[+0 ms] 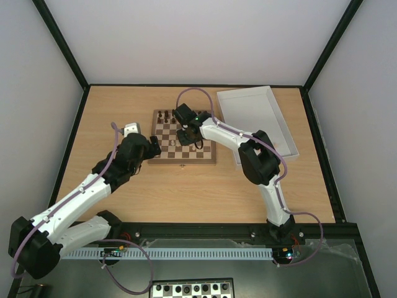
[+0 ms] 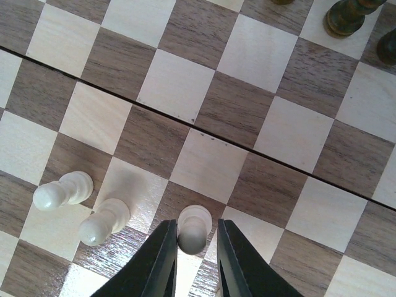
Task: Set up the chess pieces on the board
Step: Move the chess piece to the chessboard.
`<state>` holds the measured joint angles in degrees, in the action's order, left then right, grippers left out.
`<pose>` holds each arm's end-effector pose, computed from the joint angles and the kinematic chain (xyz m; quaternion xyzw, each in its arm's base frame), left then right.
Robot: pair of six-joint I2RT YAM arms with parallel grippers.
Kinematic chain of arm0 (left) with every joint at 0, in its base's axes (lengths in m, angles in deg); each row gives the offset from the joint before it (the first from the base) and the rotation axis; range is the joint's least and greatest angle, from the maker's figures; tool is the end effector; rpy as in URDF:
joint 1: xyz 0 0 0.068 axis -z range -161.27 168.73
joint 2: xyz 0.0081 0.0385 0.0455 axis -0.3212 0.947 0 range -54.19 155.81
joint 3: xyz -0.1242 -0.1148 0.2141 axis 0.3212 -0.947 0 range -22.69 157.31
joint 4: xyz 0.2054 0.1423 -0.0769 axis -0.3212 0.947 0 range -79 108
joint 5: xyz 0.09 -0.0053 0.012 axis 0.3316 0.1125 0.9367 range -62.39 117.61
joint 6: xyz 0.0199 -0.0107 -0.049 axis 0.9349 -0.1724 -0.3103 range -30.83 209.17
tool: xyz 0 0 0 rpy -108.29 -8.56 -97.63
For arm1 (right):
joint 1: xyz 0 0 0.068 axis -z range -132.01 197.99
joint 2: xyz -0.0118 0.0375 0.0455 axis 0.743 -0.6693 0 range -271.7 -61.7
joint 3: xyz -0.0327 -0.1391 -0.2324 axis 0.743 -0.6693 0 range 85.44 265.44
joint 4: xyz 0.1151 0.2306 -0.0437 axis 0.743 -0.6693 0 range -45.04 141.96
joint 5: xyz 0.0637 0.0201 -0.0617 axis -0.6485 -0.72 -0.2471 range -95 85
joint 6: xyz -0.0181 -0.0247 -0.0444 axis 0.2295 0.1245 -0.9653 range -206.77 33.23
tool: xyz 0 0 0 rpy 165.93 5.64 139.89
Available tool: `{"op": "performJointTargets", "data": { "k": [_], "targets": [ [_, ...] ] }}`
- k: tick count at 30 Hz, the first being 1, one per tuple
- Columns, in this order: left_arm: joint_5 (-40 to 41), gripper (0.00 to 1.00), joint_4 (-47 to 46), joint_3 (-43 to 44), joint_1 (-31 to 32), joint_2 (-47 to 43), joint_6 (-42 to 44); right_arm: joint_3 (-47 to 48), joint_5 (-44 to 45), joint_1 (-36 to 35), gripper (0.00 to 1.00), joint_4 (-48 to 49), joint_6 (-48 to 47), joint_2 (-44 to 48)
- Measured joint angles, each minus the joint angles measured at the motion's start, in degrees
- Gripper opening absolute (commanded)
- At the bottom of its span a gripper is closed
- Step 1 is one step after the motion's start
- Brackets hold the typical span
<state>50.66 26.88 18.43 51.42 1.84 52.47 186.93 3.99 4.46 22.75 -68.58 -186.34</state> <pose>0.1897 -0.1052 0.2726 -0.1285 0.8479 -0.1327 0.4969 0.3559 0.3304 0.2031 -0.1823 0.9262 0.1013 0.3142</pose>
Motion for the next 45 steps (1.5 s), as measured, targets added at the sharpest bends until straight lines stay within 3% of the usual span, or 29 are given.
{"op": "performJointTargets", "data": {
  "k": [8, 19, 45],
  "targets": [
    [0.0, 1.00, 0.0, 0.0, -0.1, 0.1, 0.0, 0.0, -0.6, 0.0, 0.19, 0.0, 0.0, -0.3],
    [0.1, 0.99, 0.0, 0.0, -0.1, -0.2, -0.1, 0.0, -1.0, 0.0, 0.10, 0.3, -0.1, -1.0],
    [-1.8, 1.00, 0.3, 0.0, -0.1, -4.9, 1.4, -7.3, -1.8, -2.4, 0.09, 1.4, 0.2, 3.8]
  ]
}}
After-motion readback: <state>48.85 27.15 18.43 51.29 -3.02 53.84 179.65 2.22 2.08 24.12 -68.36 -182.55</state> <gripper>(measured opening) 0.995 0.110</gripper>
